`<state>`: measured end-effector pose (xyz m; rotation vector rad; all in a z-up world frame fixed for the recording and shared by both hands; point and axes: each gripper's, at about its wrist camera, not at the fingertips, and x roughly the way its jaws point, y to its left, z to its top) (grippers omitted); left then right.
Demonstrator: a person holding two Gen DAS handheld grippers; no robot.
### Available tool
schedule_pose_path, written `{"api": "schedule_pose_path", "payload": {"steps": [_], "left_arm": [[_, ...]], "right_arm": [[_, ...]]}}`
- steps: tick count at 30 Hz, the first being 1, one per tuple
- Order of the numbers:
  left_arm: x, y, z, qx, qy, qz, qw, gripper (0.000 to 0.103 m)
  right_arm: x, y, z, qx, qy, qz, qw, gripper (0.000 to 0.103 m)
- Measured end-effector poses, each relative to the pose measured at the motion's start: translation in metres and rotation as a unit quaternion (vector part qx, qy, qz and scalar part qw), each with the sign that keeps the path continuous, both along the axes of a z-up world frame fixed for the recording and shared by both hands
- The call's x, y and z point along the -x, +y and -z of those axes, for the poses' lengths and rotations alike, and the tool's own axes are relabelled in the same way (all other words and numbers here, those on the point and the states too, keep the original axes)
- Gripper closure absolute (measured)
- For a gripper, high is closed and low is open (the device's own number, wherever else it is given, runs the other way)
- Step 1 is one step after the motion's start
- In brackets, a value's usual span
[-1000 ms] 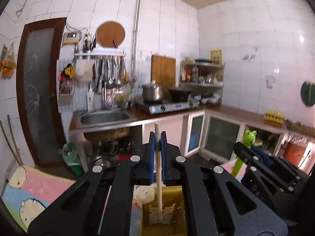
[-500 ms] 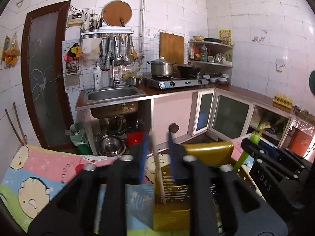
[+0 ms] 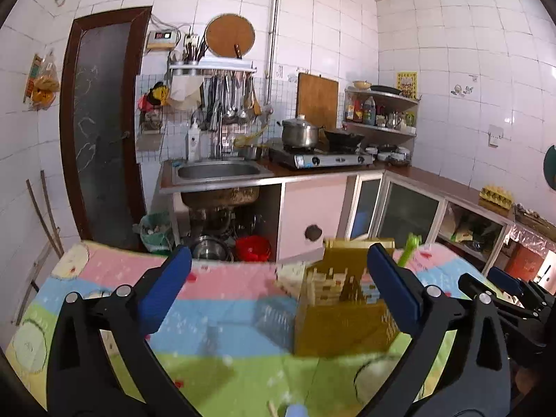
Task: Organize utensils
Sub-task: 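Lower the fork and chopstick into the yellow holder and open both tools, then move both tools back down to the remaining chopsticks on the quilt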
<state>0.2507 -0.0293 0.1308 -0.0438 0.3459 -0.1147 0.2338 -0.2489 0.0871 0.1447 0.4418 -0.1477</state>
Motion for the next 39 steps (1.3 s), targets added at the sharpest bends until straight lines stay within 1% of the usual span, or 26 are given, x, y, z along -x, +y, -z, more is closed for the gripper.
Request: {"api": "schedule_pose_path", "payload": {"steps": [3,6,11,13,17,19,21,23,25,29,31,33,36,39], "left_arm": [[0.012,0.006,0.022,-0.005,0.028,-0.005,0.9996,0.005],[0.017,0.009,0.042,-0.008,0.047,-0.009,0.9988,0.005],[0.024,0.02,0.083,0.003,0.09,-0.016,0.9958,0.005],[0.027,0.024,0.1,-0.001,0.099,-0.021,0.9948,0.005],[0.025,0.025,0.122,0.002,0.119,-0.025,0.9926,0.005],[0.025,0.026,0.129,0.008,0.127,-0.019,0.9917,0.005],[0.028,0.027,0.133,0.008,0.127,-0.016,0.9918,0.005],[0.029,0.026,0.137,-0.005,0.126,-0.016,0.9919,0.005],[0.028,0.023,0.14,-0.015,0.131,-0.022,0.991,0.005],[0.019,0.022,0.149,-0.025,0.155,-0.035,0.9869,0.005],[0.015,0.022,0.155,-0.034,0.168,-0.041,0.9843,0.006],[0.013,0.023,0.157,-0.041,0.175,-0.051,0.9824,0.006],[0.01,0.024,0.16,-0.043,0.184,-0.053,0.9805,0.006],[0.005,0.026,0.168,-0.041,0.212,-0.05,0.9752,0.006]], "right_arm": [[0.016,0.0,0.022,-0.004,0.021,0.003,1.0,0.039],[0.026,0.0,0.044,-0.008,0.04,0.007,0.999,0.039],[0.039,0.002,0.079,-0.019,0.065,0.008,0.998,0.039],[0.043,0.004,0.088,-0.021,0.068,0.008,0.997,0.039],[0.046,0.007,0.108,-0.021,0.085,0.007,0.996,0.039],[0.047,0.009,0.115,-0.022,0.087,0.003,0.996,0.039],[0.048,0.009,0.121,-0.026,0.091,0.008,0.995,0.039],[0.049,0.006,0.124,-0.038,0.099,0.01,0.994,0.039],[0.049,0.004,0.125,-0.038,0.106,0.017,0.993,0.039],[0.042,0.0,0.136,-0.057,0.146,0.016,0.988,0.039],[0.041,-0.001,0.14,-0.062,0.159,0.016,0.985,0.039],[0.04,0.0,0.142,-0.061,0.164,0.018,0.984,0.039],[0.038,0.003,0.145,-0.052,0.173,0.02,0.983,0.039],[0.038,0.006,0.145,-0.045,0.175,0.019,0.983,0.039]]}}
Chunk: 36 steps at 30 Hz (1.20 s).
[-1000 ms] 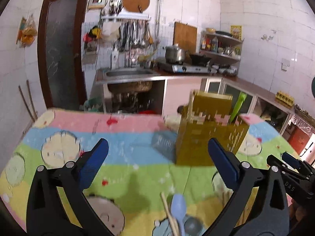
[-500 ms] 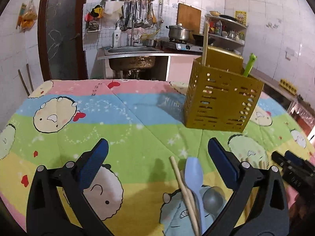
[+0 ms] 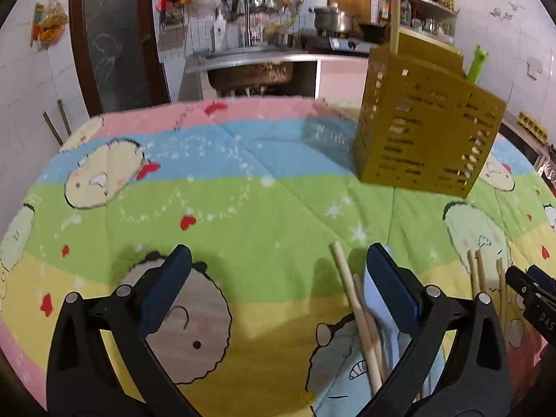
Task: Organize utensils
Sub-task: 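Move both tools back down to the remaining chopsticks on the quilt, then close the left tool on a wooden chopstick while the right tool grasps another chopstick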
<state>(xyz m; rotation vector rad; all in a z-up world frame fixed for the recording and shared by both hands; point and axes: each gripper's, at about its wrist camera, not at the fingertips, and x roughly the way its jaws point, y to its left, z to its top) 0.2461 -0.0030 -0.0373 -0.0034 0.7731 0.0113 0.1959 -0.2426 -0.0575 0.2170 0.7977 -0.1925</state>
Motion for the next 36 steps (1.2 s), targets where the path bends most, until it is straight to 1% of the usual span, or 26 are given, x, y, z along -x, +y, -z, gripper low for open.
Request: {"api": "schedule_pose_path", "payload": {"steps": [2,7,18,22,26,28,31,33,35,36], "left_arm": [[-0.005,0.001,0.007,0.002,0.021,0.001,0.9998,0.009],[-0.01,0.002,0.018,0.003,0.052,0.002,0.9987,0.009],[-0.009,-0.002,0.021,0.0,0.058,0.006,0.9983,0.011],[-0.006,-0.004,0.022,0.009,0.065,0.009,0.9978,0.016],[-0.003,-0.012,0.024,-0.004,0.071,0.021,0.9972,0.021],[-0.002,-0.016,0.023,-0.004,0.071,0.024,0.9971,0.027],[-0.002,-0.017,0.023,-0.001,0.073,0.028,0.997,0.032],[-0.002,-0.018,0.022,0.004,0.074,0.031,0.9968,0.036],[-0.001,-0.019,0.021,0.007,0.075,0.034,0.9966,0.038],[-0.001,-0.019,0.021,0.007,0.074,0.035,0.9966,0.039]], "right_arm": [[-0.001,0.001,0.001,-0.002,0.003,-0.004,1.0,0.039],[0.0,0.003,0.001,-0.001,0.005,-0.004,1.0,0.039],[0.001,0.004,0.001,0.001,0.005,-0.006,1.0,0.039],[0.002,0.006,0.0,0.004,0.007,-0.007,1.0,0.039],[0.003,0.01,0.0,0.011,0.011,-0.01,1.0,0.039],[0.003,0.013,0.0,0.014,0.014,-0.012,1.0,0.039],[0.002,0.016,0.0,0.019,0.018,-0.015,1.0,0.041],[0.002,0.017,0.0,0.016,0.018,-0.02,1.0,0.048],[0.002,0.019,0.0,0.014,0.018,-0.026,0.999,0.057],[0.001,0.02,0.0,0.014,0.019,-0.027,0.999,0.059]]}}
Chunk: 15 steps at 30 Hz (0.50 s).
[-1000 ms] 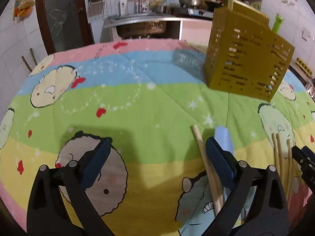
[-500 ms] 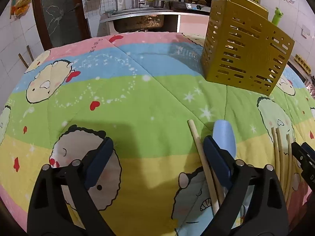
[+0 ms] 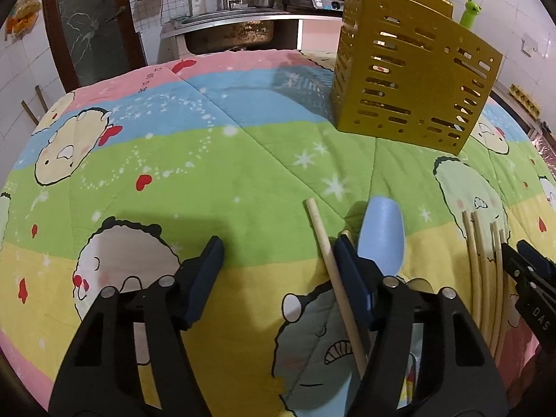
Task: Organize utensils
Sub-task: 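Close the left tool on a wooden chopstick while the right tool grasps another chopstick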
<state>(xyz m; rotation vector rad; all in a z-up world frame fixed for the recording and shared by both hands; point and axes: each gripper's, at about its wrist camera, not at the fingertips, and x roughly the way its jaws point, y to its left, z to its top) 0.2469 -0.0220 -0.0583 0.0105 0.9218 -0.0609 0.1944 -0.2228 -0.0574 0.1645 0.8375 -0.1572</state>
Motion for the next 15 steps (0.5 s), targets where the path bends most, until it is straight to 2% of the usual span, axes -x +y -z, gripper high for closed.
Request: {"api": "schedule_pose_path", "payload": {"steps": [5,8,11,12,14,15], "left_arm": [[-0.004,0.0,-0.001,0.006,0.004,-0.004,1.0,0.04],[-0.013,-0.002,-0.003,0.012,0.009,-0.008,0.9999,0.047],[-0.017,-0.005,-0.004,0.018,0.016,-0.007,0.9997,0.059],[-0.017,-0.006,-0.005,0.019,0.018,-0.005,0.9997,0.065],[-0.018,-0.007,-0.005,0.02,0.019,0.0,0.9996,0.073],[-0.018,-0.006,-0.006,0.024,0.021,0.001,0.9995,0.081]], "right_arm": [[-0.003,0.003,0.0,-0.002,0.005,0.001,1.0,0.062],[-0.008,0.006,0.0,-0.004,0.009,0.001,1.0,0.067],[-0.014,0.006,-0.001,-0.015,0.011,0.002,1.0,0.078],[-0.016,0.006,-0.001,-0.017,0.011,-0.001,1.0,0.089],[-0.021,0.004,-0.001,-0.03,0.013,-0.007,0.999,0.092],[-0.023,0.004,-0.002,-0.029,0.013,-0.009,0.999,0.092]]}}
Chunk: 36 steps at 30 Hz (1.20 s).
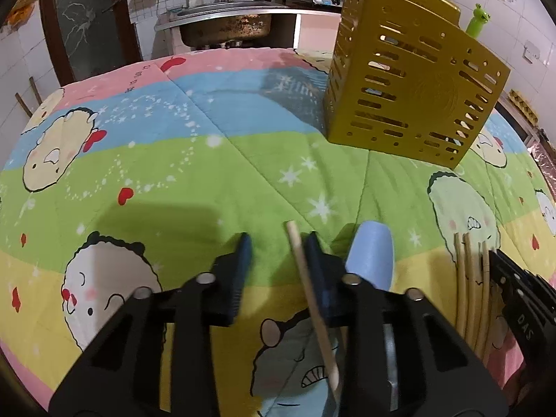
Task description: Organize utensils
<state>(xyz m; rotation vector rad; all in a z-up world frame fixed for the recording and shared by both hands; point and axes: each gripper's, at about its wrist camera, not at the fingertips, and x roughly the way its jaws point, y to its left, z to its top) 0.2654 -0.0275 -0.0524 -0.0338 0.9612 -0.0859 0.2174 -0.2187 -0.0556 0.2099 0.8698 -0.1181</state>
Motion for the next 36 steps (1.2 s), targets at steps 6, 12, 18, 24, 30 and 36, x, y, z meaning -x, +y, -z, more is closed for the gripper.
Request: {"api": "schedule_pose_path", "payload": {"steps": [6,12,18,24,30,36], "left_arm": [[-0.003,0.003,-0.001,0.021,0.004,0.013,0.9997,0.093],[-0.001,0.005,-0.003,0.023,-0.001,0.029,0.9993,0.094],[0.009,-0.008,-0.002,-0.024,-0.014,0.074,0.9969,0.093],[0.01,-0.007,0.001,-0.021,-0.014,0.066,0.9975,0.093],[0.014,-0.004,0.002,-0.018,-0.017,0.059,0.998,0.092],[0.018,-0.002,0.001,-0.015,-0.021,0.046,0.9986,0.092]], "right_arm": [[-0.001,0.004,0.0,0.013,-0.004,-0.008,1.0,0.095],[0.002,0.003,0.002,0.009,-0.008,-0.011,1.0,0.094],[0.007,0.003,0.002,0.011,-0.012,-0.016,1.0,0.094],[0.009,0.0,0.003,0.006,-0.014,-0.015,1.0,0.094],[0.011,0.002,0.003,0.012,-0.016,-0.013,1.0,0.094],[0.013,0.003,0.002,0.016,-0.017,-0.013,1.0,0.093]]}}
